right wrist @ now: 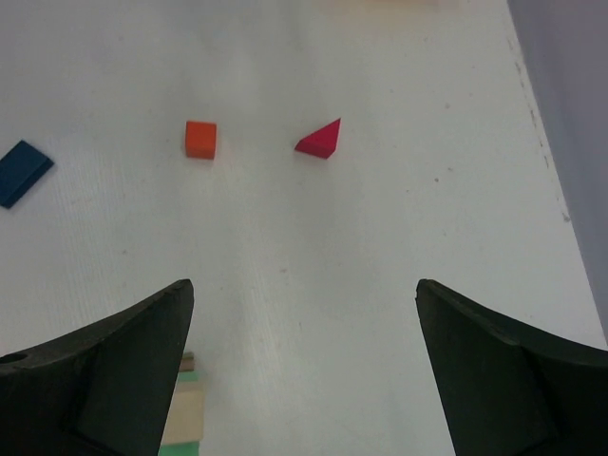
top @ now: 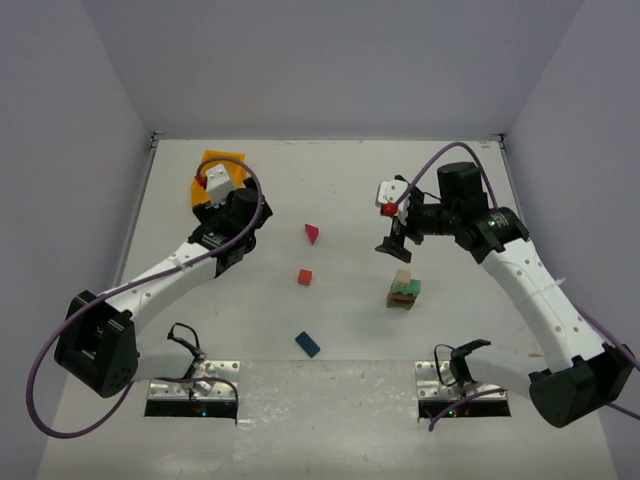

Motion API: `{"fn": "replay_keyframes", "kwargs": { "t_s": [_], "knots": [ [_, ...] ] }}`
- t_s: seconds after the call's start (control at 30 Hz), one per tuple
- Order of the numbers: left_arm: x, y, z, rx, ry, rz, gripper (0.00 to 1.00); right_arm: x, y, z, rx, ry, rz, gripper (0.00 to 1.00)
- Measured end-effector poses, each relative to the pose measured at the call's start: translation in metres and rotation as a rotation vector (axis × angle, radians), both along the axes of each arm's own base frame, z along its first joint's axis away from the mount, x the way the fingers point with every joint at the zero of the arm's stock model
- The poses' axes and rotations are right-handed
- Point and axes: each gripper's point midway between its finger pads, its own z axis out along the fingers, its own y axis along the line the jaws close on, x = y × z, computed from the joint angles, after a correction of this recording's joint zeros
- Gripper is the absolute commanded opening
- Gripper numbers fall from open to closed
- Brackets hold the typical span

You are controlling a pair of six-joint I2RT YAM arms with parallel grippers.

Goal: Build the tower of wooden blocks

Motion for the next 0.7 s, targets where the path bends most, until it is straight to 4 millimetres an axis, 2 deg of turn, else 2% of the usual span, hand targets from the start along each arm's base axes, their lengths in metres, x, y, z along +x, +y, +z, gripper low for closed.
{"fn": "replay_keyframes", "kwargs": {
  "t_s": [0.1, 0.2, 0.4, 0.47, 0.53, 0.63, 0.7],
  "knots": [
    [0.001, 0.000, 0.014, -0.023, -0.049, 0.000, 1.00, 0.018, 0.014, 0.023, 0.079, -0.008, -0.012, 0.99],
    [0.004, -0.001, 0.020, -0.030, -0.077, 0.001, 1.00, 0.032, 0.028, 0.043, 0.158, -0.003, -0.012, 0.99],
    [0.009, -0.006, 0.026, -0.038, -0.114, -0.023, 1.00, 0.030, 0.060, 0.056, 0.305, 0.100, 0.015, 0.99],
    [0.011, -0.008, 0.026, -0.044, -0.123, -0.038, 1.00, 0.025, 0.077, 0.051, 0.316, 0.129, 0.019, 0.99],
    [0.011, -0.009, 0.026, -0.053, -0.130, -0.053, 1.00, 0.019, 0.094, 0.037, 0.298, 0.150, 0.010, 0.99],
    [0.007, -0.007, 0.023, -0.069, -0.139, -0.066, 1.00, 0.008, 0.116, 0.001, 0.237, 0.230, -0.004, 0.99],
    [0.001, -0.004, 0.018, -0.077, -0.141, -0.074, 1.00, 0.009, 0.123, -0.026, 0.185, 0.280, -0.040, 0.99]
  ]
}}
